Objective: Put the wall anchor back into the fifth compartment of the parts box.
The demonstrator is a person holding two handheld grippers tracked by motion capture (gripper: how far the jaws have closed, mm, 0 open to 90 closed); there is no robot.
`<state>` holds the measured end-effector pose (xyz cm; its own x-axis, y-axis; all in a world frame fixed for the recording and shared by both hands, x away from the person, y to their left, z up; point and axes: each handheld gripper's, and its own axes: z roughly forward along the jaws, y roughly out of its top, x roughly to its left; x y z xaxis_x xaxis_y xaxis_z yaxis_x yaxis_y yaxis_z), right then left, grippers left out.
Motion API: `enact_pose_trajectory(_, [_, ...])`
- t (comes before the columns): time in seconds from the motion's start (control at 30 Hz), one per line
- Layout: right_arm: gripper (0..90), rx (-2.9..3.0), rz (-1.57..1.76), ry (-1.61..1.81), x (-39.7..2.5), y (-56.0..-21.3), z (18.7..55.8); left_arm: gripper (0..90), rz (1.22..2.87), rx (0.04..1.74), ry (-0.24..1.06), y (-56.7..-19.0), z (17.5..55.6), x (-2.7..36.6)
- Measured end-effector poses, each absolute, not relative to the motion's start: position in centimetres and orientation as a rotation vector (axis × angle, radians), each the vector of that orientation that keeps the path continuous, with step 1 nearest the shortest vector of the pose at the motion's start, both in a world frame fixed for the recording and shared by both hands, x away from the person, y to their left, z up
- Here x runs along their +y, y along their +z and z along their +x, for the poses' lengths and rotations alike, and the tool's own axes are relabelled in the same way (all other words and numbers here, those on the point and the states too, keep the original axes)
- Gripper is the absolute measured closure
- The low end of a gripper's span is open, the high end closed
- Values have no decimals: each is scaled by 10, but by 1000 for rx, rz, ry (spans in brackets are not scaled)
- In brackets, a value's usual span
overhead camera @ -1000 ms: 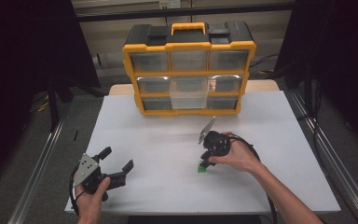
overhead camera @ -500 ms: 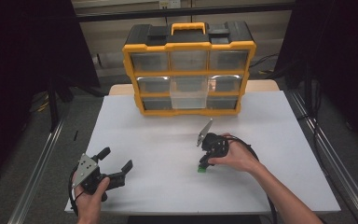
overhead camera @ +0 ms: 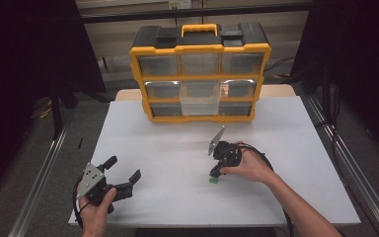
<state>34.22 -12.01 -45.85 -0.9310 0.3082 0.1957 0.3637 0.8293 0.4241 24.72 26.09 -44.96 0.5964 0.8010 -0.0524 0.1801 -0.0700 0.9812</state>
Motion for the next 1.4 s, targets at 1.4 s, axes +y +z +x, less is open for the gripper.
enact_pose_trajectory(1.4, [848,-2754,-548,-1396,-153,-394,338,38,1585,859,633,-449,246,263])
